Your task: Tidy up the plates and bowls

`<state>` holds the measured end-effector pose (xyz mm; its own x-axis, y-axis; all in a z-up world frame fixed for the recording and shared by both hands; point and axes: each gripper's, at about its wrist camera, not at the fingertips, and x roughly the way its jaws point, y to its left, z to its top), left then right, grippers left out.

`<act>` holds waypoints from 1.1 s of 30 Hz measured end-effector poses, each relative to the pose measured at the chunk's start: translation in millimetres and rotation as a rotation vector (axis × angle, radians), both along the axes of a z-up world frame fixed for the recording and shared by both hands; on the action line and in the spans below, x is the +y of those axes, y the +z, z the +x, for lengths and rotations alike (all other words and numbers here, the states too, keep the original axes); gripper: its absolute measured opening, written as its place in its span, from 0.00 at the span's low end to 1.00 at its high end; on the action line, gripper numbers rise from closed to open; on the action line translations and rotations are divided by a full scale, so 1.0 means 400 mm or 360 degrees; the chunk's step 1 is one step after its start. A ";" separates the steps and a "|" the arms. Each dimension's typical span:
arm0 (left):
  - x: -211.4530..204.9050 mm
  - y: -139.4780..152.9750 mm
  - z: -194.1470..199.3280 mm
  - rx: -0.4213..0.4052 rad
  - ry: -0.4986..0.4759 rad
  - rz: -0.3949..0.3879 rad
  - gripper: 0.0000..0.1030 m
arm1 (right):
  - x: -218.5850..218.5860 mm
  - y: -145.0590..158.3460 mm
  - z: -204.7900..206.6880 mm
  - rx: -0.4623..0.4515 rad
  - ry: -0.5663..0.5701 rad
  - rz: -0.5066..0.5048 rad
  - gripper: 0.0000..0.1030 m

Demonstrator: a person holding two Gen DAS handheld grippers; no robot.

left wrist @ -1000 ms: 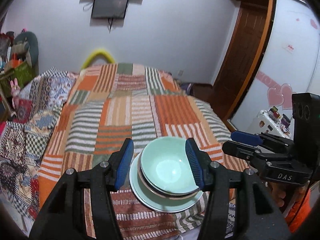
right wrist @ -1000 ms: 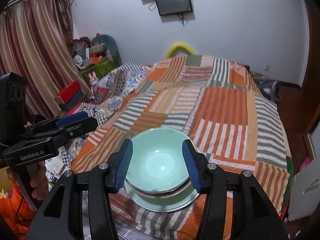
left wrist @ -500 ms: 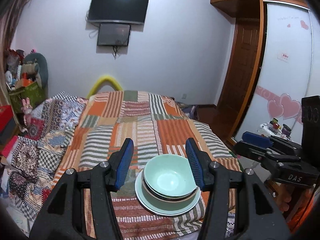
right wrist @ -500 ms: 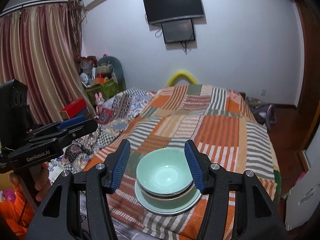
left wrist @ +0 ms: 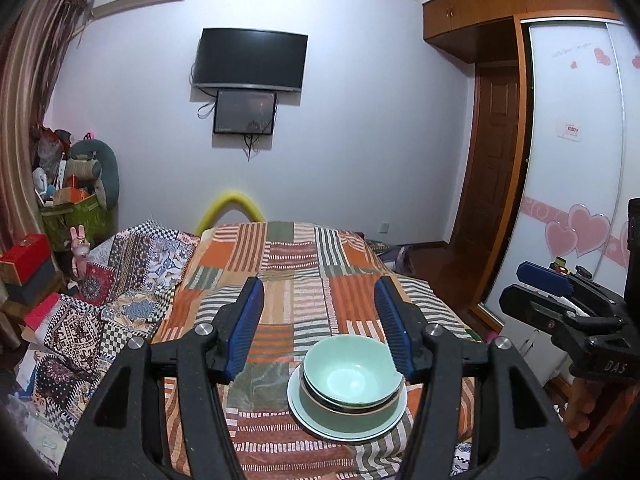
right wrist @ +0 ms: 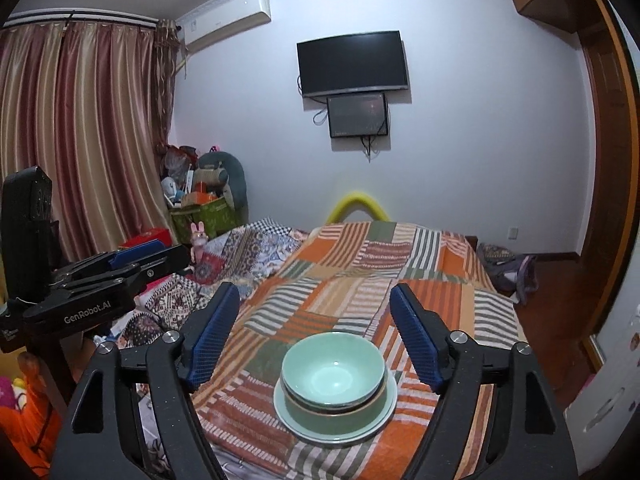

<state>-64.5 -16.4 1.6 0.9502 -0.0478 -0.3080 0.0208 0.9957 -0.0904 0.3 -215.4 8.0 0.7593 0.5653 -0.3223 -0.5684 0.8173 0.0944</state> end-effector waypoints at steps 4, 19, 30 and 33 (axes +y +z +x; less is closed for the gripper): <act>-0.015 0.005 -0.017 -0.0046 0.0022 0.0046 0.56 | -0.003 0.001 -0.008 -0.0009 0.0007 0.0019 0.74; -0.024 0.002 -0.026 -0.0076 0.0016 0.0068 0.56 | -0.017 -0.004 -0.029 -0.0023 0.0005 0.0036 0.75; -0.023 -0.002 -0.025 -0.0075 0.0018 0.0078 0.56 | -0.019 -0.005 -0.029 -0.0020 0.0007 0.0039 0.75; -0.026 -0.002 -0.027 -0.0080 0.0028 0.0088 0.56 | -0.016 -0.002 -0.030 -0.0019 0.0007 0.0041 0.75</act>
